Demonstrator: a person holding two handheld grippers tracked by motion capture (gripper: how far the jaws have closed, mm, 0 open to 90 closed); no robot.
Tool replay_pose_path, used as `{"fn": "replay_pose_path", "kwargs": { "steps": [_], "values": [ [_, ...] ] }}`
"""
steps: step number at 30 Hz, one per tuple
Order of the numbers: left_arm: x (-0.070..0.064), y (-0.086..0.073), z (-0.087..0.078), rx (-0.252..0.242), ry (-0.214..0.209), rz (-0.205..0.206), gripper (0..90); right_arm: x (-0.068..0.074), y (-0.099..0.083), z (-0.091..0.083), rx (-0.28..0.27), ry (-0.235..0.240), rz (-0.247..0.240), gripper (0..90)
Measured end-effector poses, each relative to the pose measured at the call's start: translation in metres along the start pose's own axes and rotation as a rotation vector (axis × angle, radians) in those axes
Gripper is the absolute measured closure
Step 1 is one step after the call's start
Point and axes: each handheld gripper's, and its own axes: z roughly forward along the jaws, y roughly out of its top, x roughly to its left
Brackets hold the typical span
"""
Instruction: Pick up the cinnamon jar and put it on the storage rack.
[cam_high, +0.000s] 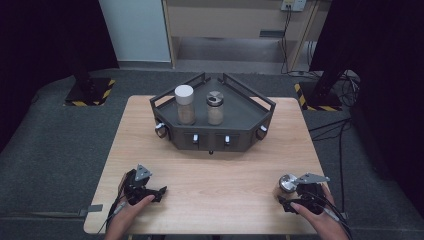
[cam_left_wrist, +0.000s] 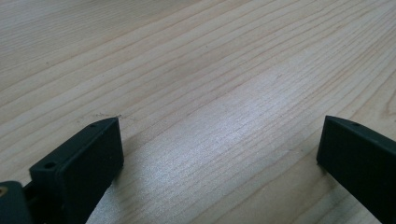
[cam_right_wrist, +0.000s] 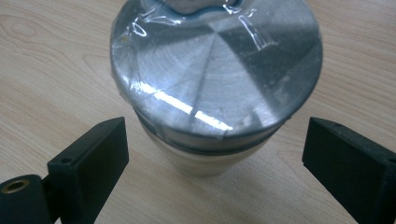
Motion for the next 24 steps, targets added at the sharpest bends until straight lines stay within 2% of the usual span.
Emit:
{"fn": "replay_pose_path", "kwargs": {
  "steps": [19, 24],
  "values": [
    [0.0, 0.0, 0.0, 0.0, 0.0, -0.001, 0.0, 0.004, 0.008, 0.013, 0.006, 0.001, 0.0, 13.9],
    [0.0, 0.0, 0.0, 0.0, 0.0, 0.0, 0.0, 0.005, 0.01, 0.015, 0.004, -0.002, -0.007, 19.1]
  ]
}}
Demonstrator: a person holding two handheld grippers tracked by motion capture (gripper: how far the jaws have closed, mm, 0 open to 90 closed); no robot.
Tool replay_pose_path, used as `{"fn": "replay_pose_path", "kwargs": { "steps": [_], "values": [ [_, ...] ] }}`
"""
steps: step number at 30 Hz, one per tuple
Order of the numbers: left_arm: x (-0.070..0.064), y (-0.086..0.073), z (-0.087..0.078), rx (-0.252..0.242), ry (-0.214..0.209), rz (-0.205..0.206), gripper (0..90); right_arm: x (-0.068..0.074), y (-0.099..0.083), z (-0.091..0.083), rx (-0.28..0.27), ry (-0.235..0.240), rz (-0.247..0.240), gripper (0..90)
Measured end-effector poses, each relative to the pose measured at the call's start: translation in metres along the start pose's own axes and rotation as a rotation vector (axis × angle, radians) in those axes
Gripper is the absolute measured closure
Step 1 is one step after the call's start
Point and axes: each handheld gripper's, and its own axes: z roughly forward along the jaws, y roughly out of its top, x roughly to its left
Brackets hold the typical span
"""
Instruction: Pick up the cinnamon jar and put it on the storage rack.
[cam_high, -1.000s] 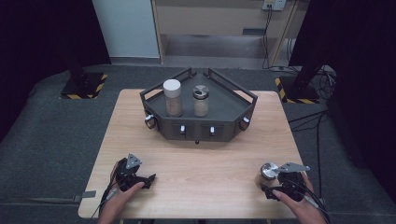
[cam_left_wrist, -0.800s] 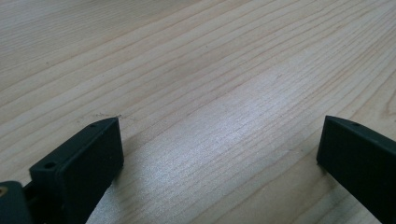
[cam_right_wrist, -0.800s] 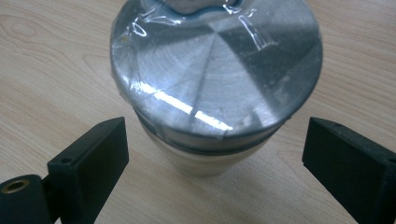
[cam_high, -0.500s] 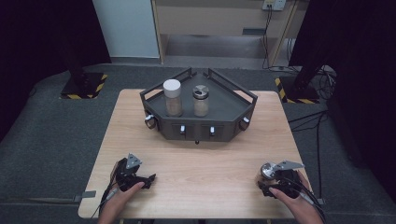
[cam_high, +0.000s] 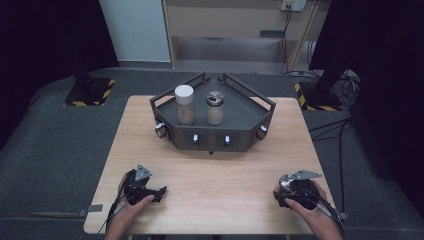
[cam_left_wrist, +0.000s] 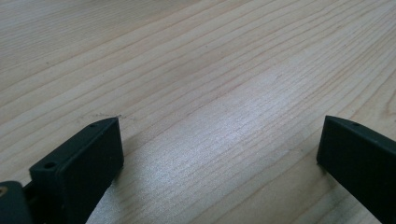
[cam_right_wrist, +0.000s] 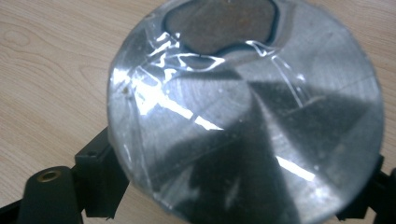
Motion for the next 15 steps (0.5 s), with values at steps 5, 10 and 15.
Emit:
{"fn": "replay_pose_path", "kwargs": {
  "steps": [5, 10, 15],
  "values": [
    [0.0, 0.0, 0.0, 0.0, 0.0, 0.0, 0.0, -0.0002, -0.0001, 0.0004, -0.005, -0.004, -0.002, 26.4],
    [0.0, 0.0, 0.0, 0.0, 0.0, 0.0, 0.0, -0.0009, -0.0008, 0.0003, -0.009, 0.004, 0.005, 31.1],
    [0.0, 0.0, 0.0, 0.0, 0.0, 0.0, 0.0, -0.0014, -0.0037, -0.0002, -0.02, 0.007, 0.01, 31.3]
  ]
}}
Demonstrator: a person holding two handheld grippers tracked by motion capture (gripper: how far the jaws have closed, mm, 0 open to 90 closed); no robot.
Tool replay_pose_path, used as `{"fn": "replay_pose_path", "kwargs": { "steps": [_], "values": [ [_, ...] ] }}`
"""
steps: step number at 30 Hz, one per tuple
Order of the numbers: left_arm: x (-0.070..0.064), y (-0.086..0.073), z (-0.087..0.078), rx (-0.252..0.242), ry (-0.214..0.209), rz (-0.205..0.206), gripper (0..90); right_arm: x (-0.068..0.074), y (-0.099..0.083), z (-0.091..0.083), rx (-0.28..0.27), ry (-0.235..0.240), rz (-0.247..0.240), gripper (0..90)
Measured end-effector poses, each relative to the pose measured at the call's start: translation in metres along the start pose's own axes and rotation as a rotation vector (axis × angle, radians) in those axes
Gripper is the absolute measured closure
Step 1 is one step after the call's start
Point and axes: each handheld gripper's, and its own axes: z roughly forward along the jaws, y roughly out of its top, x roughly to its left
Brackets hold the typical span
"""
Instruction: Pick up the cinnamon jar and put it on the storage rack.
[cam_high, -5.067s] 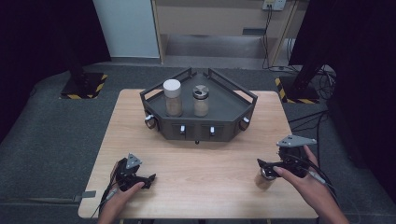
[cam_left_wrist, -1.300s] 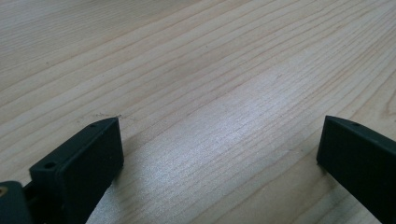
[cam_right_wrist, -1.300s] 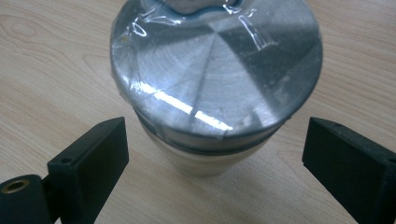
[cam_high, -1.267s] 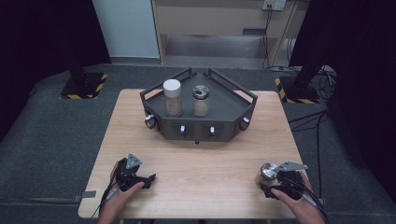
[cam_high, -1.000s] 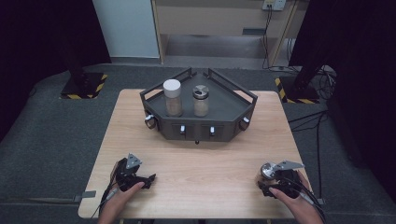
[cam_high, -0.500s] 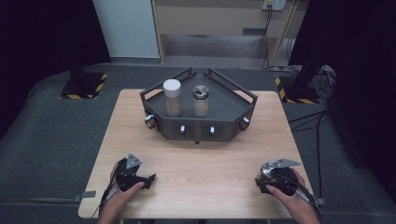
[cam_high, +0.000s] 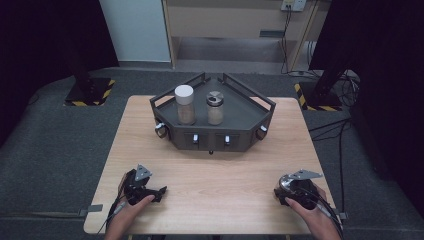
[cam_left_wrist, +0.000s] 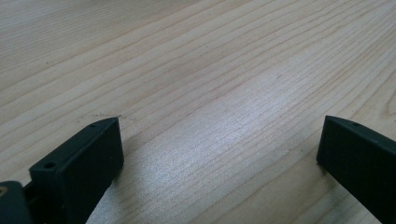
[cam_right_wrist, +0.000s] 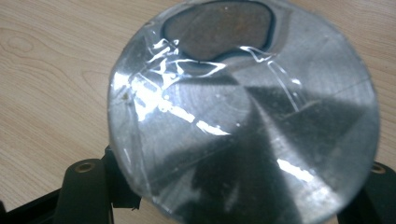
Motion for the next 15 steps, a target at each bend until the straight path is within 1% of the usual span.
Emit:
{"fn": "replay_pose_path", "kwargs": {
  "steps": [4, 9, 15],
  "values": [
    [0.0, 0.0, 0.0, 0.0, 0.0, 0.0, 0.0, 0.001, 0.0, -0.002, -0.016, -0.002, 0.004, 31.5],
    [0.0, 0.0, 0.0, 0.0, 0.0, 0.0, 0.0, 0.002, 0.005, -0.007, -0.026, -0.008, -0.016, 31.5],
    [0.0, 0.0, 0.0, 0.0, 0.0, 0.0, 0.0, 0.005, 0.011, -0.01, -0.027, 0.0, -0.033, 31.5]
  ]
}}
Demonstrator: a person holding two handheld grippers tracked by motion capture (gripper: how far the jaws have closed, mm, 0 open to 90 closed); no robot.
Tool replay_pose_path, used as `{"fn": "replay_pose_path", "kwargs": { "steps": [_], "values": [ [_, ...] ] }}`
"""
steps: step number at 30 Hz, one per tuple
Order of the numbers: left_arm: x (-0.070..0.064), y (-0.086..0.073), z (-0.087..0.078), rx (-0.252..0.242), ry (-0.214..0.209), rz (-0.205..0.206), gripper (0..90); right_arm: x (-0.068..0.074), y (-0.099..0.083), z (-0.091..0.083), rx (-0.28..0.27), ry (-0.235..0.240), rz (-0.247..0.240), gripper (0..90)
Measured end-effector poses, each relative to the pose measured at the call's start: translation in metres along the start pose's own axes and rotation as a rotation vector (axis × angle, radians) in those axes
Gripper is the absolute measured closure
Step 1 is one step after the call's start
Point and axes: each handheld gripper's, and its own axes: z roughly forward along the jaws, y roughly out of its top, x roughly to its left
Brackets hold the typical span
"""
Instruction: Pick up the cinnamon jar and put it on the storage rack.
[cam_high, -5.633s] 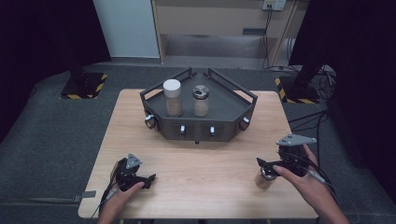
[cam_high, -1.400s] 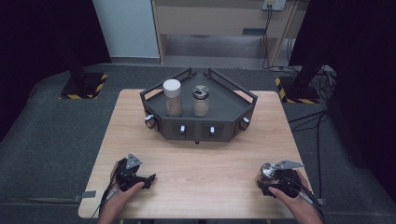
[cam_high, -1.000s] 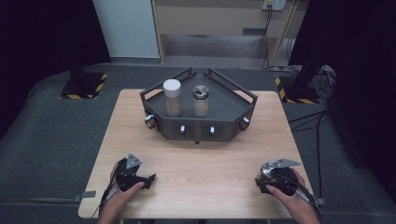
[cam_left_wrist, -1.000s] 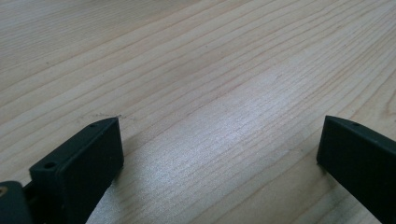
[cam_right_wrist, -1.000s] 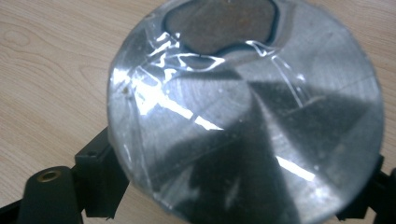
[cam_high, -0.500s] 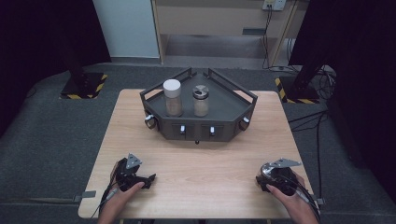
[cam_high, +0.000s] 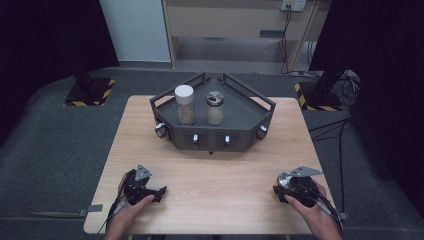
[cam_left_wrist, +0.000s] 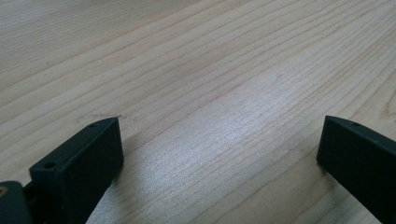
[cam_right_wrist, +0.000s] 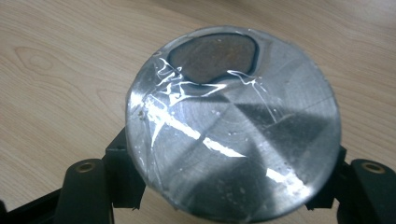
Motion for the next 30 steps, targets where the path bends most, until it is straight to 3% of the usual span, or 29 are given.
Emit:
{"fn": "replay_pose_path", "kwargs": {
  "steps": [30],
  "values": [
    [0.0, 0.0, 0.0, 0.0, 0.0, 0.0, 0.0, 0.003, 0.031, -0.018, -0.008, 0.009, -0.039, 31.6]
  ]
}}
